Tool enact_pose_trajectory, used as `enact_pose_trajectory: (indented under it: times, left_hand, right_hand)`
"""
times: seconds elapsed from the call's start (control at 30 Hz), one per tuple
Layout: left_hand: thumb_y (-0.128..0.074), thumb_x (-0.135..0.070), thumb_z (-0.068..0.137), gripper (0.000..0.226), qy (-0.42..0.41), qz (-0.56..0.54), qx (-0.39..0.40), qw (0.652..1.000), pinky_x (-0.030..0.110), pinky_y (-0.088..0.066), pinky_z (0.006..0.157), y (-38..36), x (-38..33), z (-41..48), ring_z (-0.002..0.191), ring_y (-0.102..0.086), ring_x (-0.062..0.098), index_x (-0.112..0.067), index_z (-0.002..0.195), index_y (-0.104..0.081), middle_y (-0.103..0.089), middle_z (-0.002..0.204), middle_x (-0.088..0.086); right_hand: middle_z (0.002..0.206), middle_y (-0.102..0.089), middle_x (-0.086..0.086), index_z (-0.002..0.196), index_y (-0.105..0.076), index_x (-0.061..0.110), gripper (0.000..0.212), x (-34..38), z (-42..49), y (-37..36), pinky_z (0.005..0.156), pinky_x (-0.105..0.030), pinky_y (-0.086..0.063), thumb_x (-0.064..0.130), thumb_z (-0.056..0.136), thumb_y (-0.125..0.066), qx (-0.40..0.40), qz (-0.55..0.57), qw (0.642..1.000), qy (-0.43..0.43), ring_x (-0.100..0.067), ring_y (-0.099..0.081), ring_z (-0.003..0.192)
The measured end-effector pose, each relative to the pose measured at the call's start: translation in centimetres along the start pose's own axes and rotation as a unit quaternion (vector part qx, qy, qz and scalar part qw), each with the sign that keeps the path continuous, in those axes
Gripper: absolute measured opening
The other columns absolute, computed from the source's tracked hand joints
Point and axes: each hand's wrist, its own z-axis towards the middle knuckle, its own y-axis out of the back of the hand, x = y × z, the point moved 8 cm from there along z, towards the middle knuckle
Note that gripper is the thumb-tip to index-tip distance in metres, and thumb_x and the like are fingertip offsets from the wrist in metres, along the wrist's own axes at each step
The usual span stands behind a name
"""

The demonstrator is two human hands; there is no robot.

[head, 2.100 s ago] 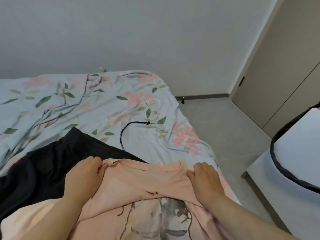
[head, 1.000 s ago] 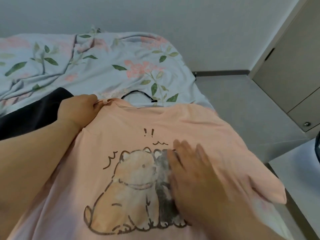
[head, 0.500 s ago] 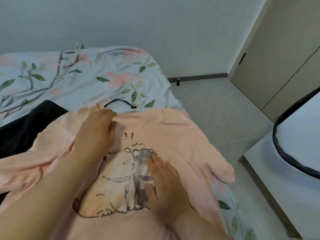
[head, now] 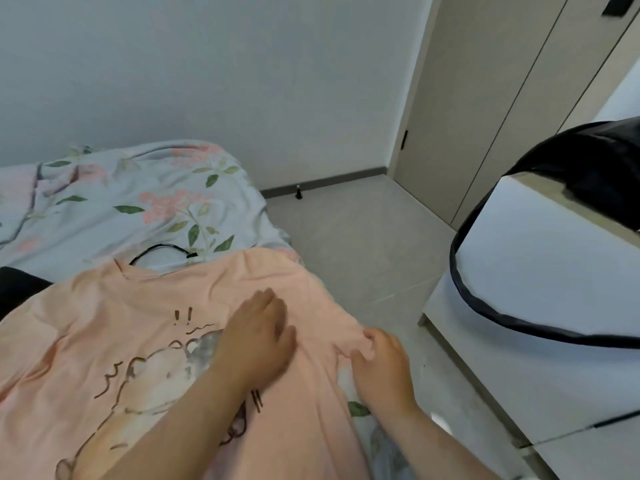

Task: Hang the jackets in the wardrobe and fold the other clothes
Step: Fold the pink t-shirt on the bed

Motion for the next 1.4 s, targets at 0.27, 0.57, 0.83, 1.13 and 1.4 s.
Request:
enact_pose_trajectory:
  times: [0.27, 0.57, 0.83, 1.13, 1.4]
  left_hand:
    - [-0.035, -0.032, 0.096, 0.055, 0.011, -0.145, -0.048, 0.988, 0.024, -0.01, 0.12, -4.1, -3.2, 1.3, 0.148, -0.025, 0.017, -0.011, 0.146, -0.046, -0.033, 0.158, 0.007]
    - [-0.016, -0.067, 0.08, 0.096, 0.024, 0.02, -0.009, 0.999, 0.031, 0.009, 0.121, -5.6, -3.2, 2.0, 0.152, -0.002, 0.017, -0.011, 0.157, -0.016, -0.01, 0.165, 0.006]
    - [-0.02, -0.072, 0.081, 0.096, 0.023, 0.032, -0.019, 0.999, 0.034, 0.002, 0.122, -5.9, -3.3, 2.3, 0.152, -0.011, 0.019, -0.01, 0.155, -0.025, -0.018, 0.163, 0.007]
    - [-0.023, -0.068, 0.081, 0.094, 0.01, 0.029, -0.026, 0.999, 0.034, 0.002, 0.122, -5.6, -3.6, 2.1, 0.151, -0.012, 0.017, -0.01, 0.155, -0.025, -0.018, 0.163, 0.007]
    - [-0.024, -0.067, 0.081, 0.094, 0.009, 0.004, -0.038, 0.999, 0.033, 0.003, 0.122, -5.3, -3.8, 2.0, 0.152, -0.011, 0.018, -0.01, 0.155, -0.023, -0.018, 0.163, 0.007]
  right_hand:
    - [0.096, -0.075, -0.017, 0.096, -0.071, 0.004, 0.029, -2.7, 2.7, -3.5, 0.084, -0.044, -0.058, 0.029, 0.098, -0.057, 0.126, 0.339, 0.911, -0.197, -0.034, -0.071, 0.093]
    - [0.078, -0.063, -0.017, 0.084, -0.054, 0.007, 0.028, -1.2, 7.9, -1.8, 0.06, -0.031, -0.049, -0.015, 0.09, -0.038, 0.075, 0.59, 0.78, -0.192, -0.026, -0.06, 0.067]
    - [0.069, -0.069, -0.008, 0.083, -0.071, 0.004, 0.026, -3.2, 6.0, -5.3, 0.043, -0.026, -0.054, 0.025, 0.089, -0.056, 0.301, 0.463, 0.756, -0.351, -0.021, -0.067, 0.053]
    - [0.068, -0.07, -0.002, 0.081, -0.067, 0.015, 0.021, 0.2, 8.3, -5.7, 0.056, -0.023, -0.051, 0.02, 0.097, -0.054, 0.356, 0.382, 0.81, -0.266, -0.014, -0.065, 0.058]
    - [0.071, -0.066, -0.013, 0.076, -0.054, 0.014, 0.019, 0.0, 12.6, -2.8, 0.057, -0.028, -0.051, -0.001, 0.088, -0.056, 0.147, 0.629, 0.737, -0.201, -0.022, -0.065, 0.058]
